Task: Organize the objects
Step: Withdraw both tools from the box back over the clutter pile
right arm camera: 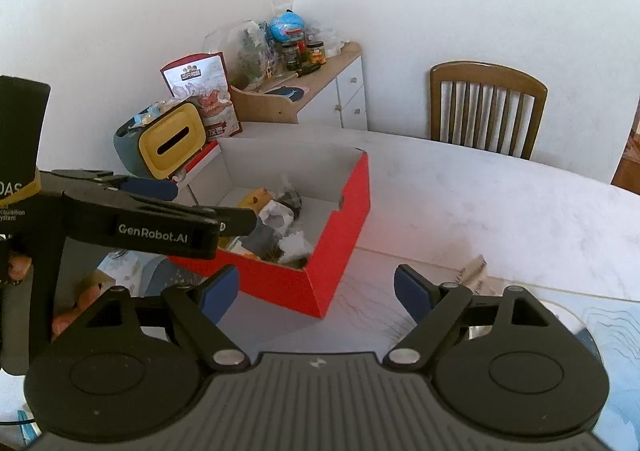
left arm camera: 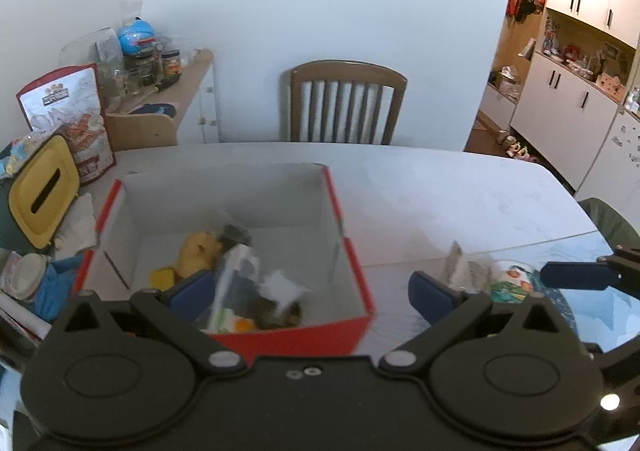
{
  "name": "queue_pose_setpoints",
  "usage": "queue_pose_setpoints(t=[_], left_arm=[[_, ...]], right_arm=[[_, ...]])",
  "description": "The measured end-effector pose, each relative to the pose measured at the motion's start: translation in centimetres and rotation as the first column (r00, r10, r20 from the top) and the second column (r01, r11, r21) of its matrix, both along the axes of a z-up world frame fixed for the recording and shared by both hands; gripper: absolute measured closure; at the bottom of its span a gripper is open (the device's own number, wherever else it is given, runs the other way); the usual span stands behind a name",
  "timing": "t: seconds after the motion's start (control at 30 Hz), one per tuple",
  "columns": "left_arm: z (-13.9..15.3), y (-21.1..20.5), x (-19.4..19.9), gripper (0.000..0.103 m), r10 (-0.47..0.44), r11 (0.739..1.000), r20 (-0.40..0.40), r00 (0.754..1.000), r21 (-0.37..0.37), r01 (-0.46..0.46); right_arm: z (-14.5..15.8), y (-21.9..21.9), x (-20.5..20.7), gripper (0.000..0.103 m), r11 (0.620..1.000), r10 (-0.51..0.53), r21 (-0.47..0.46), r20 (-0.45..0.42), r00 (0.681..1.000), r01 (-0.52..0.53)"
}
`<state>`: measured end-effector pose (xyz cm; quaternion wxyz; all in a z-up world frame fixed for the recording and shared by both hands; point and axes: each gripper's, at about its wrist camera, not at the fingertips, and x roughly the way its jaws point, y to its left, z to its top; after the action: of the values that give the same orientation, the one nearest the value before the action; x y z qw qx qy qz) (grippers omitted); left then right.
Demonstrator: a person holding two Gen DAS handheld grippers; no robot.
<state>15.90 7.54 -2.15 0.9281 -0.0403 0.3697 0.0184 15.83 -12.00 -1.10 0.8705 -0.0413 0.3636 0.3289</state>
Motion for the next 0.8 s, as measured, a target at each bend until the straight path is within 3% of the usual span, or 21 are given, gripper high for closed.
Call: queue_pose_setpoints(t=[0.63,0.8], left_arm=[[-2.6,-8.1,1.0,0.0,-0.044,0.999,-0.016,0.999,-0.031,0.043],[-4.0,-9.8,1.8,0.0,-0.066,0.996,-0.046,0.997,-0.062,0.063]], right_arm=[[-2.5,-10.1,-0.3,0.018,0.999,-0.054,0.001,0.04,0.998,0.054],[-4.4,-12.9,0.2,0.018,0.997,-0.069,-0.03,0.003,0.998,0.069]])
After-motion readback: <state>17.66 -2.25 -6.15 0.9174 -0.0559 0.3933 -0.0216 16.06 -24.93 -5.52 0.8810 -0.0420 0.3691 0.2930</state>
